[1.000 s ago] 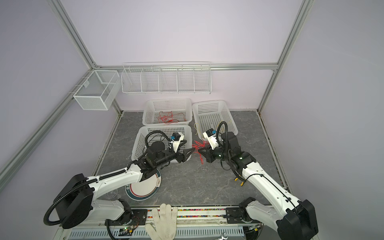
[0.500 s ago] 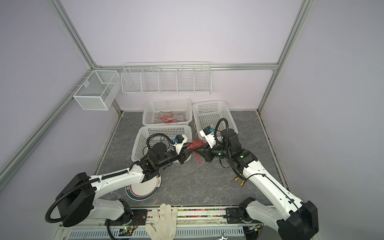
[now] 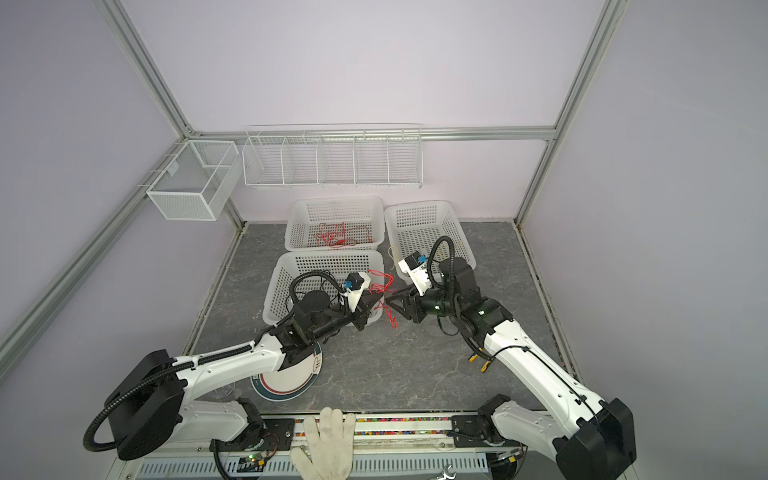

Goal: Untangle the cables
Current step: 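Carry the red wire into the farthest basket with the left gripper and release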

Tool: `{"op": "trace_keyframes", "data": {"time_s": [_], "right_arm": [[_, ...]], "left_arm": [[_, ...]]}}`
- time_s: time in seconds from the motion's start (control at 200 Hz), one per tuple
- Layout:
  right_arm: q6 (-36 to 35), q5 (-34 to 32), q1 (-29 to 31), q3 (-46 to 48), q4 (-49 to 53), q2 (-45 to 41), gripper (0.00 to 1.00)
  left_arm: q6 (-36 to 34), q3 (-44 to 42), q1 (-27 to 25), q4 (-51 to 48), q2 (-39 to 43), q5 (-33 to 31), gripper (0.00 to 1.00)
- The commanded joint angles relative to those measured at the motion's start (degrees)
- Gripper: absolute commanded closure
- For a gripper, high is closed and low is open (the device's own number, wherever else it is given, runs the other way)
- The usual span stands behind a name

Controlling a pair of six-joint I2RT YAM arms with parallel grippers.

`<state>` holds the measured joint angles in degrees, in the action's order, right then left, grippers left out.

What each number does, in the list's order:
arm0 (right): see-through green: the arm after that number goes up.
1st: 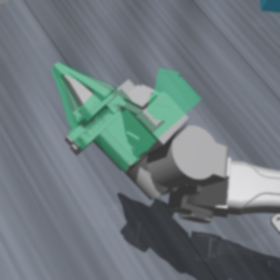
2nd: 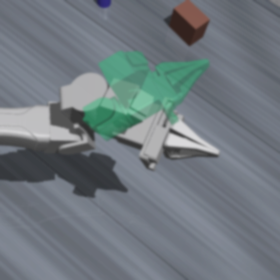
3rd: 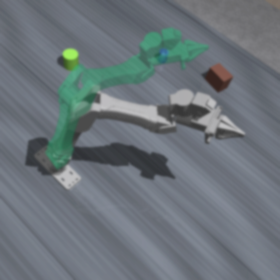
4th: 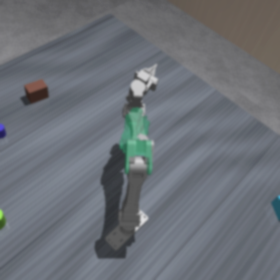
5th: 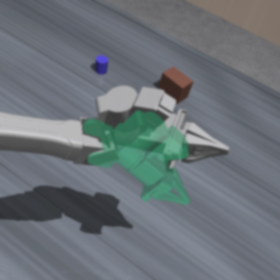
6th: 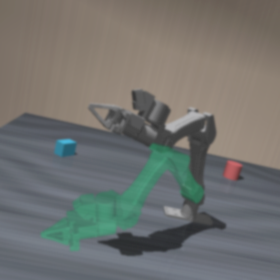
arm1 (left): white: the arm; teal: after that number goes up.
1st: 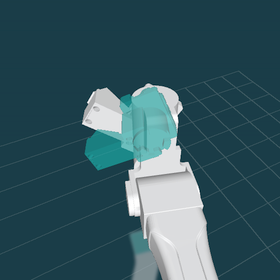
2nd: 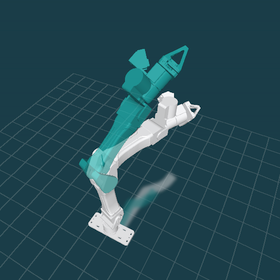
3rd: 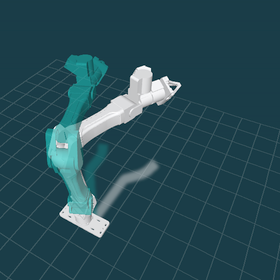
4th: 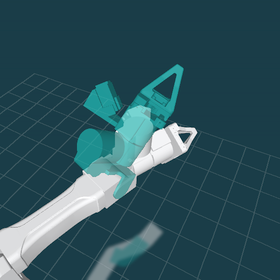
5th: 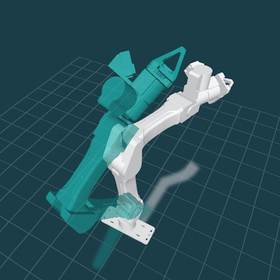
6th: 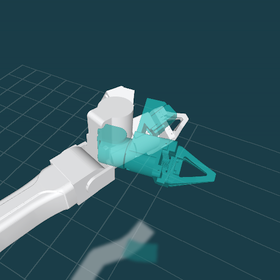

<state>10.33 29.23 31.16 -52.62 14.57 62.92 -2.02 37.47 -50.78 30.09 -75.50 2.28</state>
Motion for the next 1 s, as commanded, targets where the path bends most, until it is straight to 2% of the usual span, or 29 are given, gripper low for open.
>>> {"op": "trace_keyframes", "data": {"time_s": [0.0, 0.07, 0.13, 0.19, 0.315, 0.39, 0.53, 0.705, 1.0], "right_arm": [[-0.7, -9.4, 0.3, -0.2, 0.6, -0.7, 0.52], [-0.6, -13.4, 0.2, 0.4, 0.6, -1.2, 0.42], [-0.4, -16.1, 0.2, 0.9, 0.5, -1.6, 0.36], [0.0, -18.0, 0.1, 1.5, 0.1, -2.0, 0.29], [0.4, -20.0, 0.2, 2.8, -0.9, -2.7, 0.22], [0.5, -21.5, 0.2, 4.6, -1.6, -3.5, 0.18], [0.0, -23.7, 0.2, 5.9, -1.5, -5.0, 0.16], [-1.5, -26.0, 0.2, 6.9, -0.3, -6.2, 0.16], [-3.1, -28.7, 0.2, 9.8, -0.6, -8.6, 0.15]], "left_arm": [[-0.6, 0.4, 0.2, -1.7, 1.5, -12.5, 1.00], [0.3, 1.8, 0.3, -3.8, 1.4, -20.5, 1.00], [-0.6, 3.3, 1.2, -5.5, 0.9, -24.0, 1.00], [-0.4, 5.2, 3.2, -7.4, 0.4, -24.2, 1.00], [3.2, 9.6, 8.8, -8.4, -2.2, -21.9, 1.00], [3.6, 13.7, 11.3, -9.5, -5.3, -23.0, 1.00], [4.7, 24.4, 14.3, -16.1, -12.8, -24.1, 1.00], [7.0, 33.7, 16.7, -18.6, -21.3, -22.6, 1.00], [15.1, 52.9, 18.7, -32.2, -36.8, -21.2, 1.00]]}}
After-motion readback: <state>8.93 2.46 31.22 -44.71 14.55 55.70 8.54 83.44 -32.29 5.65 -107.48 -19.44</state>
